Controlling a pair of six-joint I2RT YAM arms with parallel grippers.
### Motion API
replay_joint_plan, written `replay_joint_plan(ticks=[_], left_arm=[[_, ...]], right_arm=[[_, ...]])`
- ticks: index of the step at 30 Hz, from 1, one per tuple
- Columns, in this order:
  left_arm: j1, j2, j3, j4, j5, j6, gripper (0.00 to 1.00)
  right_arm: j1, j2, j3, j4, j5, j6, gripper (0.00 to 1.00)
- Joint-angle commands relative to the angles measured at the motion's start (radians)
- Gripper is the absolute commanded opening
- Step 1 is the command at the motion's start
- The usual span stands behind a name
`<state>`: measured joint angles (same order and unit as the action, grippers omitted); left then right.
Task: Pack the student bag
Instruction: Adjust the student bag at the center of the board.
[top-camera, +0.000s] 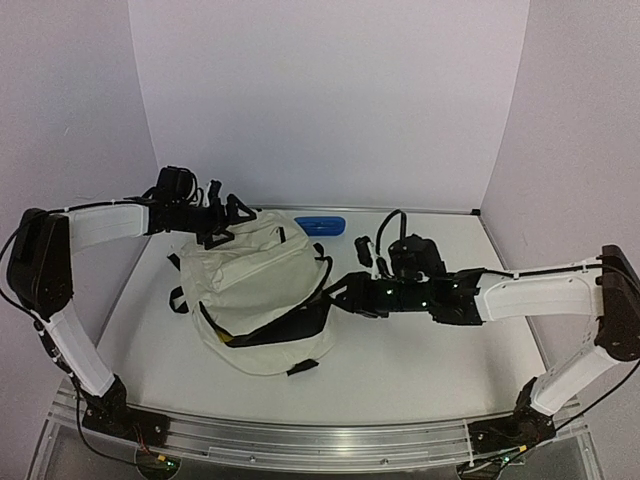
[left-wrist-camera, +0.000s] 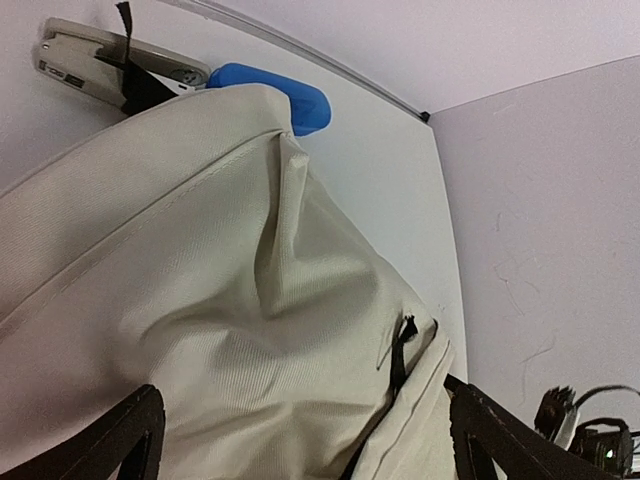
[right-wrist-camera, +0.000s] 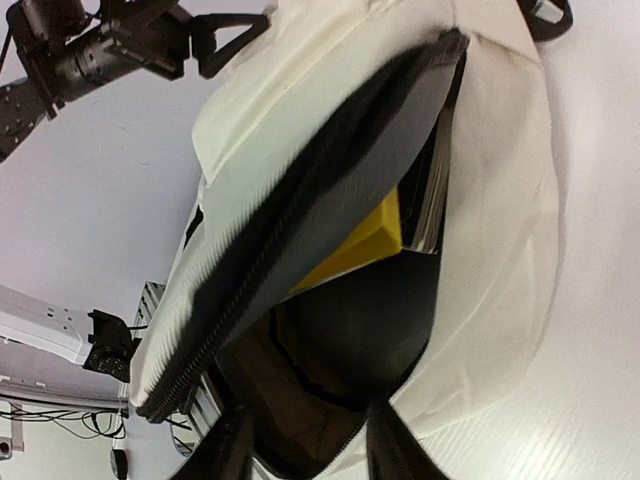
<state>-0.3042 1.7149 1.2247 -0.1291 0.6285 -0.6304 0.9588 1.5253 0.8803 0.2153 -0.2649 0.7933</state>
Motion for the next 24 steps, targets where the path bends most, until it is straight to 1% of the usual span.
replay_joint_plan(ticks=[1, 2, 4, 5, 7, 9, 11, 14, 21, 22, 23, 24], left_arm=[[0.027, -0.169, -0.020, -0.140, -0.131, 0.031, 1.00], [0.043, -0.237, -0.067, -0.168, -0.159, -0.001, 1.00], [0.058, -0.301, -0.121, -0.214, -0.192, -0.033, 1.00], [0.062, -0.313, -0.130, -0.221, -0.196, -0.037, 1.00], [0.084, -0.395, -0.207, -0.277, -0.235, -0.072, 1.00], [0.109, -0.440, -0.254, -0.290, -0.233, -0.090, 1.00], [0.158, -0.488, -0.307, -0.310, -0.199, -0.110, 1.00], [0.206, -0.522, -0.367, -0.317, -0.166, -0.128, 1.00], [0.220, -0.538, -0.461, -0.293, -0.168, -0.158, 1.00], [0.220, -0.533, -0.467, -0.284, -0.167, -0.159, 1.00], [0.220, -0.518, -0.474, -0.269, -0.160, -0.158, 0.97], [0.220, -0.501, -0.477, -0.258, -0.149, -0.159, 0.91]], right_arm=[[-0.120, -0.071, -0.020, -0.013, -0.023, -0.037, 0.48], [-0.178, -0.097, -0.028, -0.027, -0.039, -0.060, 0.56], [-0.218, -0.113, -0.023, -0.038, -0.052, -0.078, 0.64], [-0.233, -0.116, -0.021, -0.038, -0.055, -0.080, 0.65], [-0.258, -0.110, 0.020, -0.043, -0.057, -0.095, 0.74], [-0.258, -0.088, 0.064, -0.049, -0.061, -0.104, 0.79], [-0.257, -0.045, 0.128, -0.059, -0.093, -0.113, 0.79], [-0.251, 0.004, 0.171, -0.060, -0.133, -0.119, 0.79], [-0.190, 0.108, 0.231, -0.046, -0.176, -0.135, 0.79], [-0.184, 0.126, 0.236, -0.042, -0.181, -0.133, 0.77], [-0.168, 0.148, 0.246, -0.038, -0.189, -0.127, 0.71], [-0.159, 0.163, 0.253, -0.035, -0.194, -0.126, 0.67]])
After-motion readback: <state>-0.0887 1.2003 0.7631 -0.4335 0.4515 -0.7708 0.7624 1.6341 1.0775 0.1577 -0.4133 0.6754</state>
